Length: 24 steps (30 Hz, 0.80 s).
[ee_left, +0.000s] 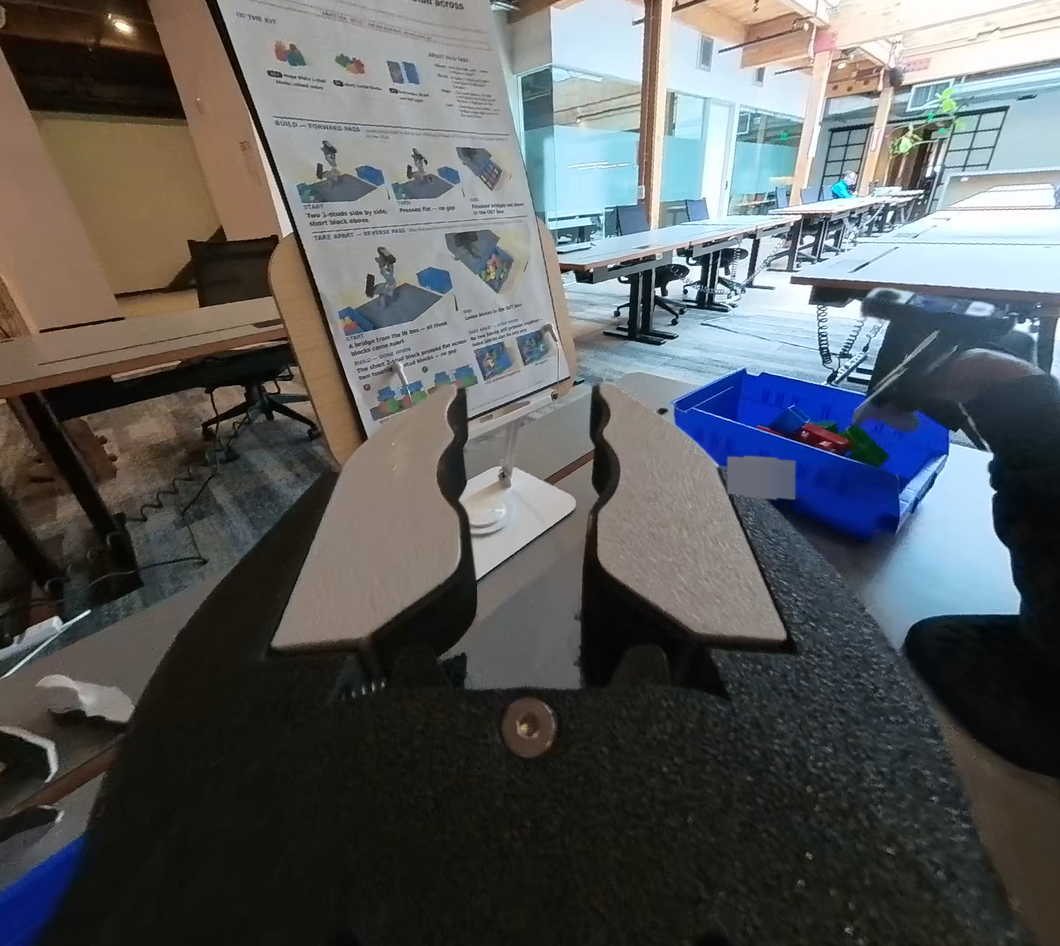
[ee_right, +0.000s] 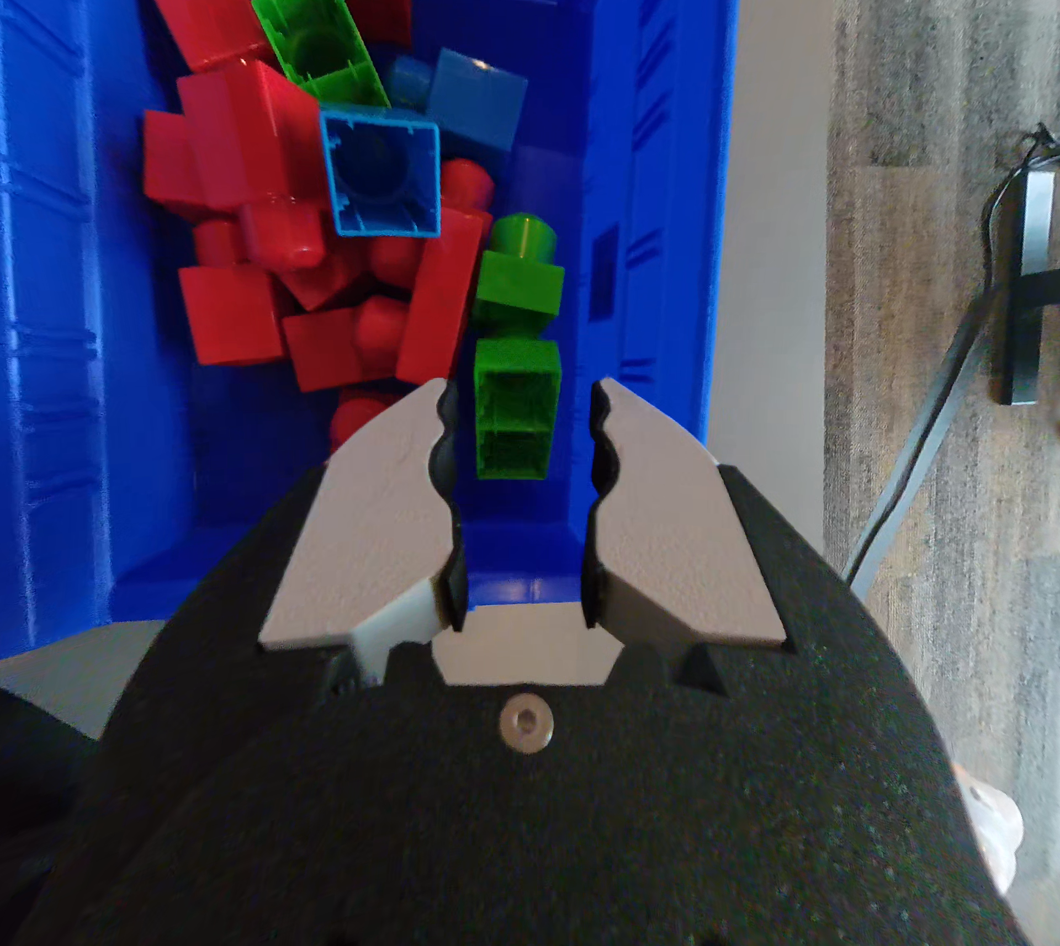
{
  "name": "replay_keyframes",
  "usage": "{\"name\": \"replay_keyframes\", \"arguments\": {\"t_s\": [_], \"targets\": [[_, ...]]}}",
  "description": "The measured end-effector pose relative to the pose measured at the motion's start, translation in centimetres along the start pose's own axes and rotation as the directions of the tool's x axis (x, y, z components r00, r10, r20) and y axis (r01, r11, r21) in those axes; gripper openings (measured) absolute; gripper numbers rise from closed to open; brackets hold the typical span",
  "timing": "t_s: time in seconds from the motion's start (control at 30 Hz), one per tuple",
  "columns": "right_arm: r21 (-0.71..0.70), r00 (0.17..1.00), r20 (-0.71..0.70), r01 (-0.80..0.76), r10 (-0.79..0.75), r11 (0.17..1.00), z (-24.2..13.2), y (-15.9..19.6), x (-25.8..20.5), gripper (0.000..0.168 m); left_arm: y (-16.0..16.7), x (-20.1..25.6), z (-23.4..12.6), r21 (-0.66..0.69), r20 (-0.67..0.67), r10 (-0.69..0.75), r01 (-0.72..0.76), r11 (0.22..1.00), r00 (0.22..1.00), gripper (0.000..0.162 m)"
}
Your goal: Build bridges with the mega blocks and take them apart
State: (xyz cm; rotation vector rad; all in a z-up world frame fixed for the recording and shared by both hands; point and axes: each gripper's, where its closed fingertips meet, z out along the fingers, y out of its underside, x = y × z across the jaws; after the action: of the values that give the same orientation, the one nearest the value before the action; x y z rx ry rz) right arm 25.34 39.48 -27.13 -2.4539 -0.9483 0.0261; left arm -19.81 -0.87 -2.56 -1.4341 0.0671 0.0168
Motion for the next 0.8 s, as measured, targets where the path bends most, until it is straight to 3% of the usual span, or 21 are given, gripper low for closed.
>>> {"name": "replay_keyframes", "arguments": {"t_s": [0.2, 0.47, 0.63, 0.8], "targets": [[0.200, 0.996, -0.034, 0.083, -0.078, 0.976, -3.3, -3.4, -0.9, 0.058, 0.5, -0.5, -0.3, -0.037, 0.029, 0.005, -0.004, 0.999, 1.000, 0.041], [0.515, 0.983, -0.062, 0.178, -0.171, 0.838, -9.9, -8.9, -4.9, 0.058, 2.0, -4.3, -3.5, -0.161, 0.218, 0.060, -0.025, 0.987, 0.974, 0.041], [0.574, 0.974, -0.080, 0.218, -0.211, 0.789, -12.1, -9.7, -6.5, 0.059, 4.5, -7.7, -7.3, -0.328, 0.389, 0.125, 0.011, 0.945, 0.913, 0.041], [0.613, 0.971, -0.114, 0.237, -0.212, 0.754, -13.3, -10.5, -7.0, 0.058, 8.0, -10.8, -11.8, -0.554, 0.517, 0.268, 0.079, 0.829, 0.813, 0.038]]}}
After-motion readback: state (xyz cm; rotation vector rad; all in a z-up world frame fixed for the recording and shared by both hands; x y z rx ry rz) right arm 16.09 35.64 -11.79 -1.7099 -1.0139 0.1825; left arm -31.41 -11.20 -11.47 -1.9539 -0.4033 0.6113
